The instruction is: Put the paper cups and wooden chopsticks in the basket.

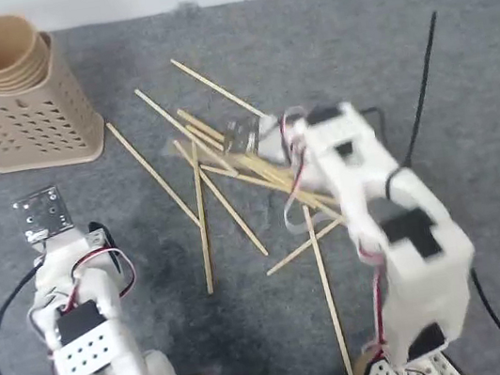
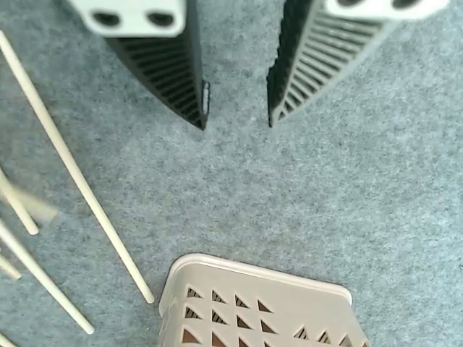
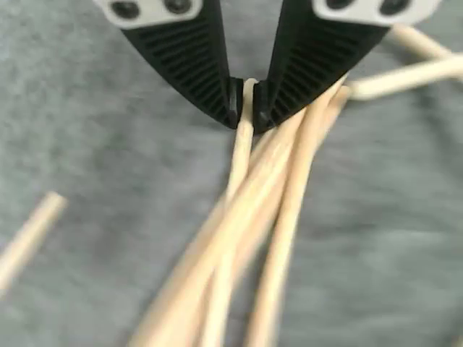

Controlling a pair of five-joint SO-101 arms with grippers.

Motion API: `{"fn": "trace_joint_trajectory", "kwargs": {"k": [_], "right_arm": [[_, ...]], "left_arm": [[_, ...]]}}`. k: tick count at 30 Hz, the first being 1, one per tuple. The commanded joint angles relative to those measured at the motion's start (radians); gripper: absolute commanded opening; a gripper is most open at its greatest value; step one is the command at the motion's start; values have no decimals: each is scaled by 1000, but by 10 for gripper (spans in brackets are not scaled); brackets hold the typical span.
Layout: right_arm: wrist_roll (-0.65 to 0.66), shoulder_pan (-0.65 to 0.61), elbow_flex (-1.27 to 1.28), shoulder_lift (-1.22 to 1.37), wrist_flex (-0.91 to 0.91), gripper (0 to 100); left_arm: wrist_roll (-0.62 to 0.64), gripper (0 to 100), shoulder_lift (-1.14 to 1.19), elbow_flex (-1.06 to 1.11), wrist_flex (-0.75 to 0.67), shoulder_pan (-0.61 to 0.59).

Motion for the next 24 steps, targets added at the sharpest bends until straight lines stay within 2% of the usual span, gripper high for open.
{"fn": "trace_joint_trajectory", "kwargs": {"k": [1,4,7,11,14,19,24], "right_arm": [[-9,-61,275,-265,-87,7],[-14,-76,370,-407,-88,7],[-75,-39,367,-501,-93,7],[-135,19,299,-533,-96,7],[-195,53,255,-526,-174,7],[-187,104,192,-348,-361,7],[-192,165,-87,-36,-308,7]], "left_arm": [[-8,123,-21,-10,-20,-8],[-8,123,-21,-10,-20,-8],[-8,123,-21,-10,-20,-8],[-8,123,-21,-8,-20,-8],[-8,123,-21,-8,-20,-8],[-8,123,-21,-8,-17,-9],[-8,123,-21,-8,-8,-9]]}}
